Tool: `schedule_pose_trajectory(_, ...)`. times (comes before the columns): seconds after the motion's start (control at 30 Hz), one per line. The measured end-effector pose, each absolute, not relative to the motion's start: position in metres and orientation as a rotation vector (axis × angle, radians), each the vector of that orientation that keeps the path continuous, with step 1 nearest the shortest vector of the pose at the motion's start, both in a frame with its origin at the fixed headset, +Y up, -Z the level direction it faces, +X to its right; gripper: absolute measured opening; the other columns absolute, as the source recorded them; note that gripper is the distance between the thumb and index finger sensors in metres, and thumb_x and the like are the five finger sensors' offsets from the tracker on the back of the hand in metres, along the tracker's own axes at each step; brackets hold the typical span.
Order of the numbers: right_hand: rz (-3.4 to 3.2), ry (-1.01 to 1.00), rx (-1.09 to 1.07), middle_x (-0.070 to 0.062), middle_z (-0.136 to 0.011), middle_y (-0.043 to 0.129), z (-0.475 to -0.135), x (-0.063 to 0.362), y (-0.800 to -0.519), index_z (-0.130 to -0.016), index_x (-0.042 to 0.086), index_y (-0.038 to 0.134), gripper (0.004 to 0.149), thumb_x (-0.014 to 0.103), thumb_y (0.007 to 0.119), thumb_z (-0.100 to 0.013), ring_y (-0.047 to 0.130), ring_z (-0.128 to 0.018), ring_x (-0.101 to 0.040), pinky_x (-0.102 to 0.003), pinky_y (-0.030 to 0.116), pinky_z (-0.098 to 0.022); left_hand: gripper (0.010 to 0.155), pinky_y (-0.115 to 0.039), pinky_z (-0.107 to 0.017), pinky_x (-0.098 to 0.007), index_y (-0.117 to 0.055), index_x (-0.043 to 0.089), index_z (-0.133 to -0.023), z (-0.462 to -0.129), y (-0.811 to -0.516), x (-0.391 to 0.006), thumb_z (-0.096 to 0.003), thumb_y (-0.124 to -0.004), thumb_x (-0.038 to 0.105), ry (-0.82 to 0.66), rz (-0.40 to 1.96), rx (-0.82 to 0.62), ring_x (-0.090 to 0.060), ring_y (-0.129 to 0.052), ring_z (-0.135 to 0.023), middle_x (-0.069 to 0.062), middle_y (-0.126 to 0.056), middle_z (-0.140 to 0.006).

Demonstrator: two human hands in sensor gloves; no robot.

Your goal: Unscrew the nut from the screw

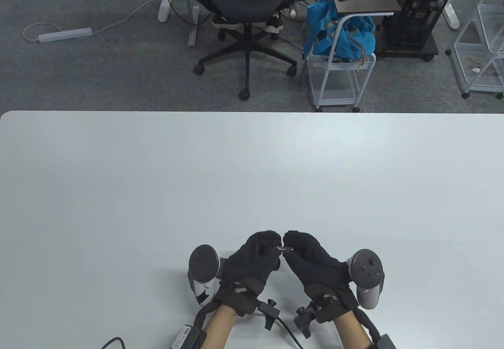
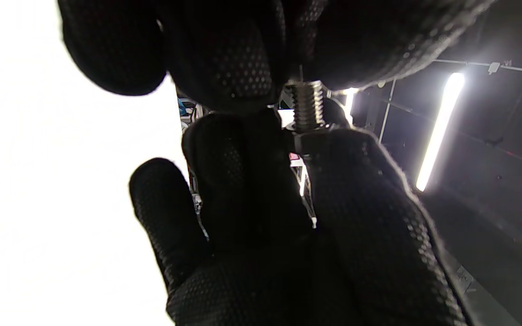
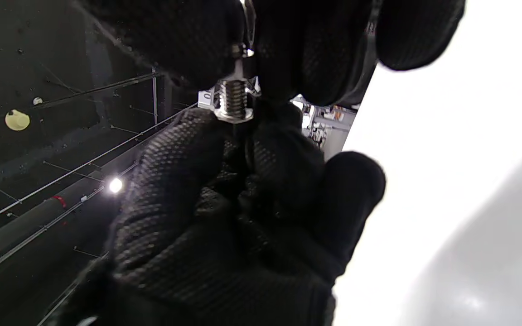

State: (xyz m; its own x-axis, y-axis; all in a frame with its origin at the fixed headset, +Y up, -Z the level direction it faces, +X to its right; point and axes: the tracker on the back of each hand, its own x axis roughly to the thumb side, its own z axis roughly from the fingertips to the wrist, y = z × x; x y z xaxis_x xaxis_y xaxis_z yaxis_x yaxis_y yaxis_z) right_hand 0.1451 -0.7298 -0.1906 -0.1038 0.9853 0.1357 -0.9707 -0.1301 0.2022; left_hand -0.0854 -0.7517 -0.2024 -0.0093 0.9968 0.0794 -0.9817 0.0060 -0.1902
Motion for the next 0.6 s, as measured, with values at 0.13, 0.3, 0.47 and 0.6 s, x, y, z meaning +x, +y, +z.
schedule_pose_trajectory(0.13, 1.673, 0.019, 0.155, -0.024, -0.098, 0.072, -0.19, 0.15, -0.738, -0.108, 0.011, 0.06, 0.066, 0.052, 0.068, -0.057, 0.079, -0.08, -0.048, -0.067, 0.065, -0.059, 0.049, -0.083, -0.051, -0.054, -0.078, 0.022, -0.094, -0.202, -0.752, -0.085, -0.0482, -0.085, 0.039, -0.215, 1.565, -0.085, -0.021, -0.098, -0.048, -0.015, -0.09, -0.083)
schedule_pose_trajectory(0.3, 1.688, 0.072, 0.13, -0.015, -0.072, 0.094, -0.192, 0.149, -0.742, -0.094, 0.004, 0.076, 0.062, 0.053, 0.071, -0.055, 0.095, -0.057, -0.041, -0.065, 0.075, -0.051, 0.049, -0.083, -0.051, -0.055, -0.078, 0.023, -0.094, -0.202, -0.752, -0.084, -0.049, -0.084, 0.04, -0.229, 1.538, -0.075, -0.021, -0.099, -0.048, -0.014, -0.091, -0.083)
schedule_pose_trajectory(0.47, 1.741, 0.009, 0.159, -0.009, -0.065, 0.094, -0.19, 0.146, -0.735, -0.092, 0.006, 0.075, 0.052, 0.042, 0.076, -0.054, 0.097, -0.05, -0.031, -0.059, 0.08, -0.051, 0.05, -0.082, -0.051, -0.056, -0.078, 0.022, -0.095, -0.203, -0.753, -0.083, -0.0496, -0.084, 0.041, -0.255, 1.524, -0.109, -0.023, -0.099, -0.048, -0.014, -0.091, -0.083)
schedule_pose_trajectory(0.6, 1.724, 0.007, 0.151, -0.01, -0.068, 0.093, -0.191, 0.147, -0.736, -0.094, 0.01, 0.076, 0.049, 0.04, 0.076, -0.054, 0.096, -0.053, -0.033, -0.059, 0.078, -0.053, 0.052, -0.082, -0.051, -0.056, -0.078, 0.021, -0.097, -0.204, -0.752, -0.082, -0.0497, -0.085, 0.042, -0.265, 1.508, -0.131, -0.023, -0.099, -0.048, -0.013, -0.091, -0.083)
